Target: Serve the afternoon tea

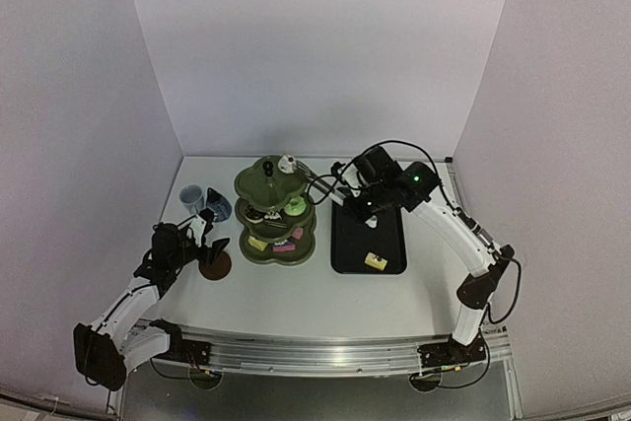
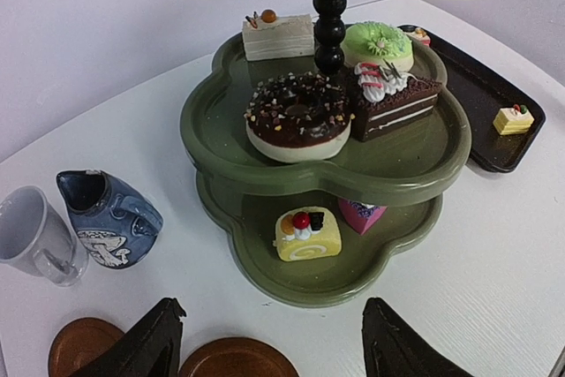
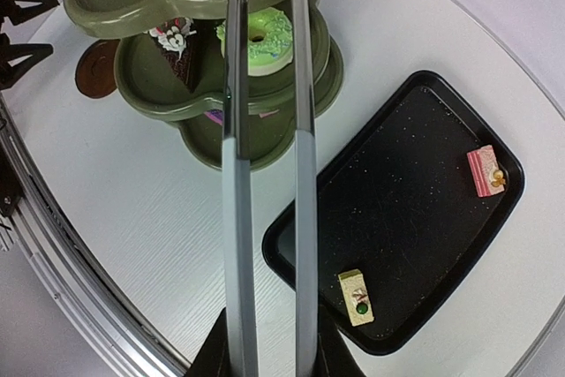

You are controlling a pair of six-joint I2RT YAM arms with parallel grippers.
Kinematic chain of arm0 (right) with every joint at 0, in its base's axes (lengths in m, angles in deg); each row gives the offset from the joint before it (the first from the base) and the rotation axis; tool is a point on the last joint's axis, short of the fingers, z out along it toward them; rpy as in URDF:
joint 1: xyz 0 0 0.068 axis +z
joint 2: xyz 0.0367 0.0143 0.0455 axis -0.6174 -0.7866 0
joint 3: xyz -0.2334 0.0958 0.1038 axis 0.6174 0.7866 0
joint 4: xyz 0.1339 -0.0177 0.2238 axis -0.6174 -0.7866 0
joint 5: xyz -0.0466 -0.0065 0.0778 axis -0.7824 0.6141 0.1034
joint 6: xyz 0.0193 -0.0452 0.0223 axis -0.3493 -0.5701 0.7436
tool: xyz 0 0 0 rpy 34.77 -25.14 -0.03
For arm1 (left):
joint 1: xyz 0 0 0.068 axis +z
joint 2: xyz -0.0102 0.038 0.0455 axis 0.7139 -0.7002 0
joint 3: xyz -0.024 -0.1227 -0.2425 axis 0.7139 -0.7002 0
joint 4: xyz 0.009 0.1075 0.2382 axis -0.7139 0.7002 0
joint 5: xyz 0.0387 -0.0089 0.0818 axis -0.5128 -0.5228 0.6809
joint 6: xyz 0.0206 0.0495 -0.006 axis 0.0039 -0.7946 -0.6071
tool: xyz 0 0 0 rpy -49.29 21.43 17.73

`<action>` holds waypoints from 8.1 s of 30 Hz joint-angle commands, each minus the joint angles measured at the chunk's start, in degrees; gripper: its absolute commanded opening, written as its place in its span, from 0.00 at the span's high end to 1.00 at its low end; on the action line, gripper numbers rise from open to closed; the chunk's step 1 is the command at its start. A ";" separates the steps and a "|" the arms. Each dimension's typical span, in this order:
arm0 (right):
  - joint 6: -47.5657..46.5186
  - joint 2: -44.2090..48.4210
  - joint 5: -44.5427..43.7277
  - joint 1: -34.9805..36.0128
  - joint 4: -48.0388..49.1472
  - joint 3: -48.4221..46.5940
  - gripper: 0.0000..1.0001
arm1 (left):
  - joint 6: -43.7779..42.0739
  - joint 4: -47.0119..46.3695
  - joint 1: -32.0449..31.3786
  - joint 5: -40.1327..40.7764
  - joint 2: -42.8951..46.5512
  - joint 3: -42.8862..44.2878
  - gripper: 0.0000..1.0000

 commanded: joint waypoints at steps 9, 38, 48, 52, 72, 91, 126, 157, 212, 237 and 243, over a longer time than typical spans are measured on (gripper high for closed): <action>-3.54 -5.42 -0.18 0.70 0.16 -9.54 1.00 | 0.82 -2.69 0.43 1.04 1.53 -1.02 0.30; 14.50 16.86 -3.94 -8.17 -1.84 26.41 1.00 | 0.99 -3.00 0.57 0.08 1.59 -1.59 0.29; 0.87 26.63 2.02 -8.13 -10.33 39.30 0.98 | 0.04 -2.73 0.59 -1.03 1.04 -1.67 0.29; -9.66 27.74 -0.51 -8.17 -13.37 38.85 1.00 | -0.86 -2.49 0.56 -1.33 0.55 -1.50 0.29; -23.96 36.12 -16.60 -8.17 -27.10 53.77 1.00 | -2.35 -2.34 0.55 -1.52 -0.34 -1.89 0.29; -24.79 40.28 -17.86 -9.83 -25.48 63.38 1.00 | -2.95 -0.71 0.58 -1.52 -1.66 -1.34 0.29; -21.12 21.03 -11.04 -9.84 -2.94 49.78 1.00 | -5.74 -2.48 0.57 -0.43 -1.13 -2.65 0.29; 12.83 9.67 4.98 -9.66 -2.00 43.81 0.96 | -5.48 -4.76 0.58 -0.13 -0.04 -4.44 0.29; 15.37 8.46 0.58 -7.61 5.44 42.53 0.73 | -6.67 -5.24 0.57 -0.03 -0.34 -4.76 0.28; 16.50 3.63 -1.33 -7.55 9.90 38.12 1.00 | -6.93 -4.92 0.59 0.19 -0.47 -4.68 0.28; 16.79 7.39 -4.50 -7.55 10.91 36.95 1.00 | -6.93 -5.02 0.59 0.23 -0.60 -4.61 0.28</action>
